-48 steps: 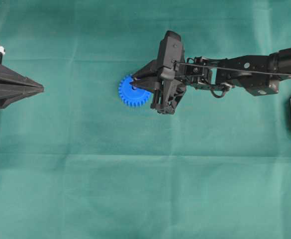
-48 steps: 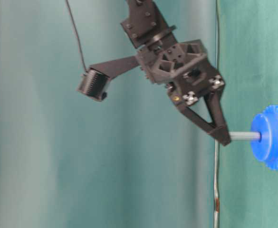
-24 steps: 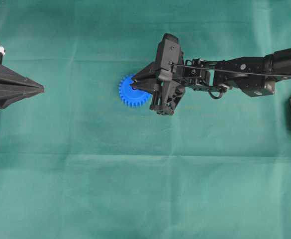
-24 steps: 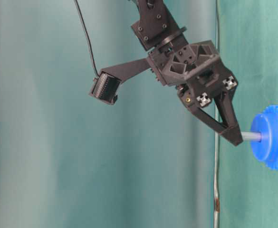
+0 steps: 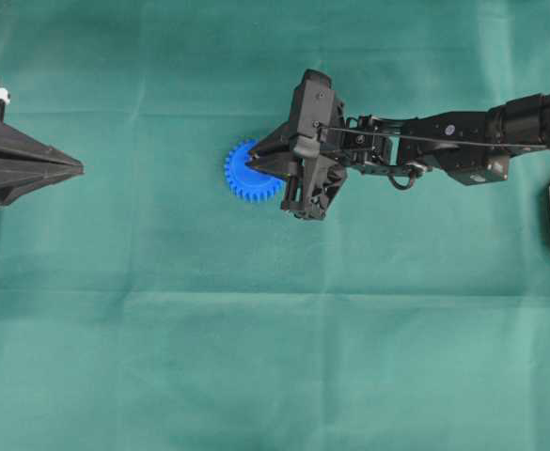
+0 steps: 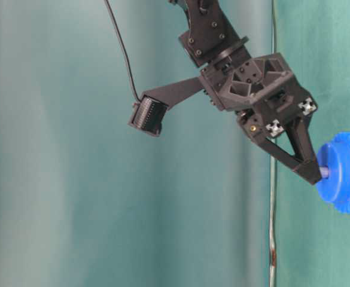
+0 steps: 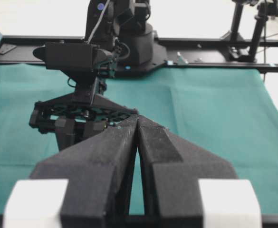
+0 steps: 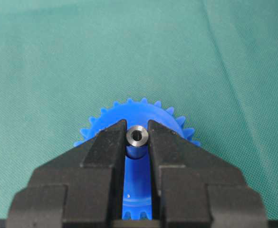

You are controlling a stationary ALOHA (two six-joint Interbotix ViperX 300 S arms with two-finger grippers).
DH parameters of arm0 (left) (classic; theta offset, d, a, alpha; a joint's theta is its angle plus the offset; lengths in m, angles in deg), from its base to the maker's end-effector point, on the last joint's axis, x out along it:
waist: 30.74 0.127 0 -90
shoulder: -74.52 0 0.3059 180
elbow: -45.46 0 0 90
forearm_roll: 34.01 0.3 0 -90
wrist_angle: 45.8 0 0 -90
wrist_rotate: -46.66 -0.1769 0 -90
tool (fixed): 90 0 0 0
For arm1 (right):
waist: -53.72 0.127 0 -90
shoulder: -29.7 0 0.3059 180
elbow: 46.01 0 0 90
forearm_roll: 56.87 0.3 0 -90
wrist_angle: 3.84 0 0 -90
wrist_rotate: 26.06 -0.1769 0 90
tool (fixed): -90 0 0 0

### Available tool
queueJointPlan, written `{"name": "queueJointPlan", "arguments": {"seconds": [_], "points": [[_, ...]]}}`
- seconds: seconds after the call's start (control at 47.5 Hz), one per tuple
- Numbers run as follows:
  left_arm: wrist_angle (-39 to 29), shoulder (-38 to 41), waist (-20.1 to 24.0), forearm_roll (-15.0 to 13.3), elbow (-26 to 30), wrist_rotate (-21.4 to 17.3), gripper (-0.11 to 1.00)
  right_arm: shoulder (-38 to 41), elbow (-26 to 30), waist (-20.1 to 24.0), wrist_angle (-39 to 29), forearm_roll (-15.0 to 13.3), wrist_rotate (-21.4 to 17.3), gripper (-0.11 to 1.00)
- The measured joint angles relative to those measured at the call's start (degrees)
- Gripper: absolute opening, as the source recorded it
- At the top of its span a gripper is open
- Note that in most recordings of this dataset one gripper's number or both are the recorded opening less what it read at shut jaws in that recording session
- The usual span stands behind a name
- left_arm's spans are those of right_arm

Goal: Insert the shaft placed at a random location into the center hole of the medium gear at another random location.
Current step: 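Lower the shaft with the right gripper into the gear's center hole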

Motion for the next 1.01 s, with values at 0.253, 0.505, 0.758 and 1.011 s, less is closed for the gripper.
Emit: {"name": "queueJointPlan", "arguments": {"seconds": [0.253,0.505,0.758,1.011], "points": [[0.00,0.00,0.09,0.00,0.00,0.00,0.00,0.44,0.00,0.00,-0.09,-0.09,0.00,0.14],[-0.26,0.00,0.09,-0.09,0.09,0.00,0.00,0.62,0.09,0.00,0.00,0.00,0.00,0.14],[-0.62,0.00,0.00,0.00,0.00,0.00,0.00,0.79,0.09,0.00,0.26,0.00,0.00,0.14],[-0.62,0.00,0.00,0.00,0.00,0.00,0.00,0.62,0.09,0.00,0.26,0.00,0.00,0.16]]}}
